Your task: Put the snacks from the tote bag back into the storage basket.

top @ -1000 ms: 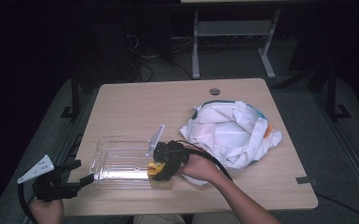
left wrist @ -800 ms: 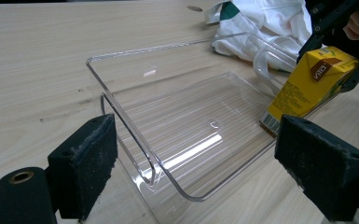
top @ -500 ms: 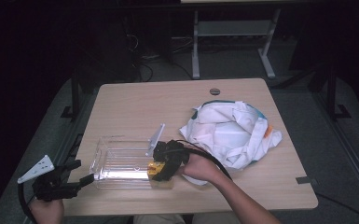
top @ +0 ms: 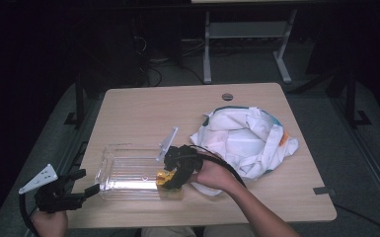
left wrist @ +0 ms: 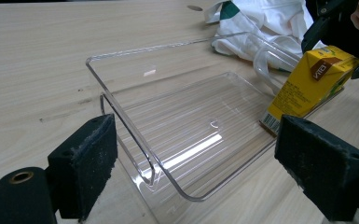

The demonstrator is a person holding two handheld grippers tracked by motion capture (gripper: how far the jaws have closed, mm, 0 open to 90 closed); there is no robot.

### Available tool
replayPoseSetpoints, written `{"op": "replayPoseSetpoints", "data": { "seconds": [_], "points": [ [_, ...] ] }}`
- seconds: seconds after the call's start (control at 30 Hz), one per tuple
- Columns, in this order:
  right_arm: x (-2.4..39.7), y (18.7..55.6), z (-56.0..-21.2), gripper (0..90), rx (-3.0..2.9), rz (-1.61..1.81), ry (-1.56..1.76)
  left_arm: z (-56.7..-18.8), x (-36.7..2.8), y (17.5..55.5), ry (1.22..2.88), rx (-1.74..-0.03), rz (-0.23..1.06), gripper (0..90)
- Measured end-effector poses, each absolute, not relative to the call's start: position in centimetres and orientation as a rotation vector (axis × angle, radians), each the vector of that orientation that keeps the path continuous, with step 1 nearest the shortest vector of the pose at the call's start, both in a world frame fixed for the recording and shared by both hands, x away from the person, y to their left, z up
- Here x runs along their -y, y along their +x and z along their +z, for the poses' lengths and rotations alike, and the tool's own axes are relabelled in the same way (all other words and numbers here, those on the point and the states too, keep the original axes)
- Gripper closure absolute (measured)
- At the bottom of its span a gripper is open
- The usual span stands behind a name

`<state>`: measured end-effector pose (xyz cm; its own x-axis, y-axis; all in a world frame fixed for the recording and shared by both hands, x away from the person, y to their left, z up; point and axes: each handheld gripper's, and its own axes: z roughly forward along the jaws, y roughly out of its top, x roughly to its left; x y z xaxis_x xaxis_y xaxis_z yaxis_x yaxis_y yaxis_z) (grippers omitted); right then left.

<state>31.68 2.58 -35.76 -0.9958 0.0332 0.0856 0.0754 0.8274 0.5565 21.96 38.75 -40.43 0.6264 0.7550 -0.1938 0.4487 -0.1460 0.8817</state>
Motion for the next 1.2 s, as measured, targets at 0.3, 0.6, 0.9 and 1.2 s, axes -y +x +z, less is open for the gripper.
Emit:
{"op": "replayPoseSetpoints", "data": {
  "seconds": [0.3, 0.6, 0.9, 1.2],
  "points": [
    [-2.3, 31.7, -34.9, 38.2, 2.928, -0.918, -0.09, -40.4, -38.8, 22.0, 1.787, -0.972, 0.363, 12.7],
    [-2.1, 31.8, -34.4, 37.8, 2.92, -0.925, -0.1, -40.4, -38.8, 22.0, 1.787, -0.971, 0.362, 12.7],
    [-1.3, 32.3, -33.4, 37.8, 2.928, -0.956, -0.126, -40.4, -38.7, 22.0, 1.781, -0.975, 0.362, 12.8],
    [-0.5, 32.9, -32.8, 38.1, 2.939, -0.966, -0.157, -40.4, -38.7, 22.0, 1.786, -0.971, 0.363, 12.7]
  ]
}}
